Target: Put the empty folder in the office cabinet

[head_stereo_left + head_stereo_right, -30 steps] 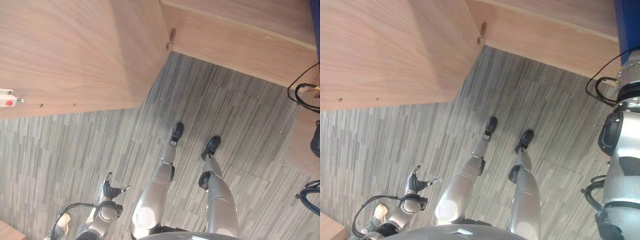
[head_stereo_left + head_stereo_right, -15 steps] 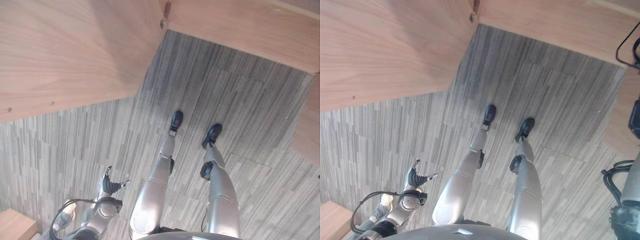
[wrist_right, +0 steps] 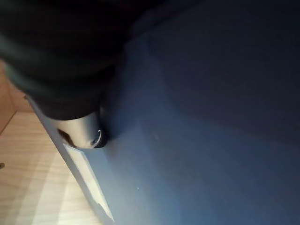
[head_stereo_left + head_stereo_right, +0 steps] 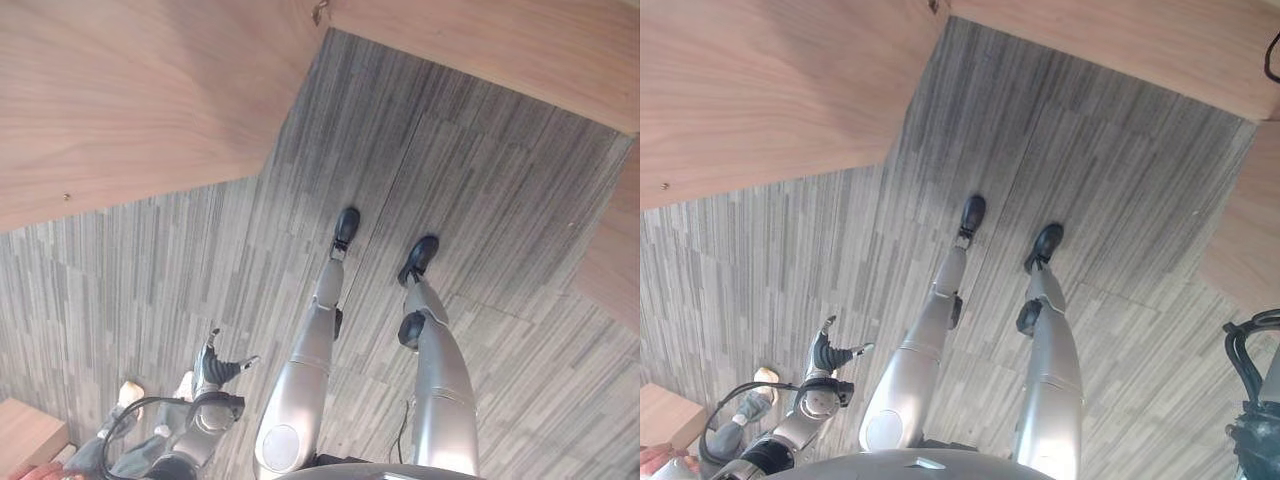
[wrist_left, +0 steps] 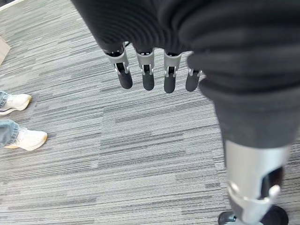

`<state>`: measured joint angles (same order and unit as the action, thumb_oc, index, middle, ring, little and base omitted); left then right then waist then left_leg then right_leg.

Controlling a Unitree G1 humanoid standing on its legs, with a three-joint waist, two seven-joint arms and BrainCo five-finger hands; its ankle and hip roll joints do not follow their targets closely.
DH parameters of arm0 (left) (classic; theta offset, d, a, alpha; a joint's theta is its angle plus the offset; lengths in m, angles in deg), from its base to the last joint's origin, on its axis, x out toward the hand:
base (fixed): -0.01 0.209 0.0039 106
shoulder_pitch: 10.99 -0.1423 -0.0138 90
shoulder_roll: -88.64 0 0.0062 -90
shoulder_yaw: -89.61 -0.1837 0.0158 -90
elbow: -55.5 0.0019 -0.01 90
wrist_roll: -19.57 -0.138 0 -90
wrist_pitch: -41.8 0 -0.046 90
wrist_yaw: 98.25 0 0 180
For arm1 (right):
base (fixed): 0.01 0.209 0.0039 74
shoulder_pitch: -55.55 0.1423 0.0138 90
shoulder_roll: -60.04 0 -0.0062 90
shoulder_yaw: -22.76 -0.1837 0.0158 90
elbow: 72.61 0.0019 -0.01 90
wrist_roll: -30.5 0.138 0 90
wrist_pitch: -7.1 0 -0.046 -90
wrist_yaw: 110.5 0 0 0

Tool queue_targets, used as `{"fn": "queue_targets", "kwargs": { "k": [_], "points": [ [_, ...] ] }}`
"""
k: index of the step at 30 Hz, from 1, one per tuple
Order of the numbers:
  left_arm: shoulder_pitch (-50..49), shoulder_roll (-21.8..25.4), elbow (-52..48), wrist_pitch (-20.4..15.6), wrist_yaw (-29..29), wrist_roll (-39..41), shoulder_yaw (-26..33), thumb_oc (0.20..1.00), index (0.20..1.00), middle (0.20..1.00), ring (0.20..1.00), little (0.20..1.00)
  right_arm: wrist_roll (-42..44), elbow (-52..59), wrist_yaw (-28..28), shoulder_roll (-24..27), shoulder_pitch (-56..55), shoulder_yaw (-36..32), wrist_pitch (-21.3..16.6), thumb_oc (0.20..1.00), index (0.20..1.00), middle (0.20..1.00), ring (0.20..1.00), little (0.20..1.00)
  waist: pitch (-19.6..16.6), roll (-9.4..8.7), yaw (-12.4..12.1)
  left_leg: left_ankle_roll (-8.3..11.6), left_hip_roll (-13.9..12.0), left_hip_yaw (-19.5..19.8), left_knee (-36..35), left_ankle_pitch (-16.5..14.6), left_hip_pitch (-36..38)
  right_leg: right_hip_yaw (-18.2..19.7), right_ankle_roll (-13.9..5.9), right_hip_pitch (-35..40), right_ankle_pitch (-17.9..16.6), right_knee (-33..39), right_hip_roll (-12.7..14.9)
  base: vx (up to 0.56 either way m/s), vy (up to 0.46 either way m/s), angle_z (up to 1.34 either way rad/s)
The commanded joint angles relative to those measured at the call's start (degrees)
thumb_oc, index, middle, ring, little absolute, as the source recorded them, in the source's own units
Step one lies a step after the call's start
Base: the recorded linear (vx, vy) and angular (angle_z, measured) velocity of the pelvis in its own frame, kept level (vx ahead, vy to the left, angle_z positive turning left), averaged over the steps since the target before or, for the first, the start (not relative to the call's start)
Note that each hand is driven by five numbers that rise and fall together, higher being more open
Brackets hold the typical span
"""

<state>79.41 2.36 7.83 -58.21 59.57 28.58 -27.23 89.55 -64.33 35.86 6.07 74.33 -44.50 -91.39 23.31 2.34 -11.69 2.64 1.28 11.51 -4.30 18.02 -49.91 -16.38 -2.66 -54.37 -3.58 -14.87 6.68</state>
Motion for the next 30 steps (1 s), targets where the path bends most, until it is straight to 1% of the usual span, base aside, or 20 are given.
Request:
{"fn": "queue_targets", "kwargs": {
  "k": [1, 2, 5, 9, 10, 13, 15, 17, 19, 21, 30],
  "points": [
    [-0.07, 3.71, 2.3, 0.25, -2.81, 1.88, 0.6, 1.0, 1.0, 1.0, 1.0, 1.0, -1.53, 0.27, -3.26, 2.73, 2.28, 7.06, -5.34, 0.2, 0.2, 0.2, 0.2, 0.2, -1.58, -4.12, -2.64, 4.14, -4.09, 1.54, -0.7, -18.17, 13.73, 0.81, -4.97, 5.34, 1.45, 10.76, 0.65, 0.0, 0.0, 0.0],
    [-0.25, 3.46, 1.92, 0.43, -3.29, 1.9, 0.4, 1.0, 1.0, 1.0, 1.0, 1.0, 0.0, 0.18, -4.78, 2.42, 2.41, 5.43, -6.28, 0.2, 0.2, 0.2, 0.2, 0.2, -1.66, -3.72, -2.85, 4.16, -4.11, 1.75, -0.7, -18.25, 13.76, 0.9, -5.03, 5.22, 1.58, 10.75, 0.65, 0.03, 0.024, 0.02],
    [-0.88, 3.09, 1.48, 0.69, -3.78, 1.6, 0.34, 1.0, 1.0, 1.0, 1.0, 1.0, 1.51, 0.92, -6.78, 2.27, 1.91, 3.52, -7.56, 0.2, 0.2, 0.2, 0.2, 0.2, -2.09, -3.47, -2.99, 4.45, -3.96, 2.13, -0.7, -18.36, 13.36, 0.87, -5.15, 5.03, 1.75, 11.02, 0.82, 0.0, 0.0, 0.0],
    [-1.29, 2.98, 0.82, 0.59, -4.07, 1.17, 0.29, 1.0, 1.0, 1.0, 1.0, 1.0, 2.78, 1.35, -7.98, 2.38, 1.43, 2.28, -8.38, 0.2, 0.2, 0.2, 0.2, 0.2, -2.41, -3.16, -3.06, 4.69, -3.81, 2.38, -0.7, -18.24, 12.83, 0.58, -5.24, 4.74, 1.91, 11.01, 0.97, 0.0, 0.0, 0.0],
    [-1.03, 2.54, 2.77, 0.8, -4.37, 0.75, 0.36, 1.0, 1.0, 1.0, 1.0, 1.0, 3.62, 1.25, -8.61, 1.95, 1.27, 1.43, -9.01, 0.2, 0.2, 0.2, 0.2, 0.2, -2.53, -3.07, -3.11, 4.84, -3.65, 2.55, -0.7, -18.14, 12.72, 0.65, -5.23, 4.75, 1.89, 11.13, 0.93, 0.0, 0.0, 0.0],
    [0.08, 1.88, 4.98, 0.86, -4.77, 0.67, 0.39, 1.0, 1.0, 1.0, 1.0, 1.0, 4.34, 0.79, -8.65, 1.25, 0.85, 0.5, -9.02, 0.2, 0.2, 0.2, 0.2, 0.2, -2.68, -3.1, -3.09, 4.99, -3.49, 2.75, -0.7, -18.13, 12.63, 0.63, -5.24, 4.7, 1.86, 11.21, 0.94, 0.0, 0.0, 0.0],
    [1.5, 1.21, 6.93, 0.47, -5.13, 1.2, 0.64, 1.0, 1.0, 1.0, 1.0, 1.0, 5.38, 0.82, -7.35, -0.3, 0.38, 0.15, -8.84, 0.2, 0.2, 0.2, 0.2, 0.2, -2.61, -3.23, -3.18, 5.12, -3.41, 2.74, -0.7, -17.97, 12.59, 0.73, -5.29, 4.42, 1.7, 11.1, 1.04, 0.01, 0.009, 0.02],
    [1.85, 0.89, 7.57, 0.27, -5.13, 1.51, 0.78, 1.0, 1.0, 1.0, 1.0, 1.0, 5.51, 0.7, -6.71, -0.6, 0.38, 0.46, -8.57, 0.2, 0.2, 0.2, 0.2, 0.2, -2.51, -3.25, -3.16, 5.14, -3.37, 2.63, -0.7, -17.97, 12.51, 0.75, -5.31, 4.26, 1.65, 11.01, 1.12, 0.0, 0.0, 0.0],
    [2.25, 0.74, 8.42, 0.03, -4.85, 2.14, 1.08, 1.0, 1.0, 1.0, 1.0, 1.0, 5.64, 0.96, -4.11, -1.66, 0.51, 1.85, -7.51, 0.2, 0.2, 0.2, 0.2, 0.2, -2.34, -3.35, -3.27, 5.11, -3.29, 2.53, -0.7, -18.04, 12.54, 1.07, -5.35, 4.01, 1.49, 10.72, 1.28, 0.0, 0.0, 0.0],
    [2.09, 0.72, 8.58, -0.18, -4.7, 2.51, 1.35, 1.0, 1.0, 1.0, 1.0, 1.0, 5.33, 0.79, -3.08, -1.76, 1.12, 2.9, -7.27, 0.2, 0.2, 0.2, 0.2, 0.2, -2.17, -3.34, -3.39, 4.99, -3.2, 2.45, -0.7, -18.14, 12.68, 1.18, -5.43, 3.96, 1.48, 10.57, 1.32, 0.0, 0.0, 0.0],
    [1.45, 1.06, 7.49, -0.7, -4.25, 3.71, 1.07, 1.0, 1.0, 1.0, 1.0, 1.0, 4.31, 0.73, -1.7, -1.83, 2.27, 4.63, -7.27, 0.2, 0.2, 0.2, 0.2, 0.2, -1.6, -2.9, -3.91, 4.86, -3.3, 2.32, -0.7, -18.29, 13.21, 1.58, -5.6, 4.2, 1.4, 10.5, 1.44, 0.0, 0.0, 0.0]
  ]
}}
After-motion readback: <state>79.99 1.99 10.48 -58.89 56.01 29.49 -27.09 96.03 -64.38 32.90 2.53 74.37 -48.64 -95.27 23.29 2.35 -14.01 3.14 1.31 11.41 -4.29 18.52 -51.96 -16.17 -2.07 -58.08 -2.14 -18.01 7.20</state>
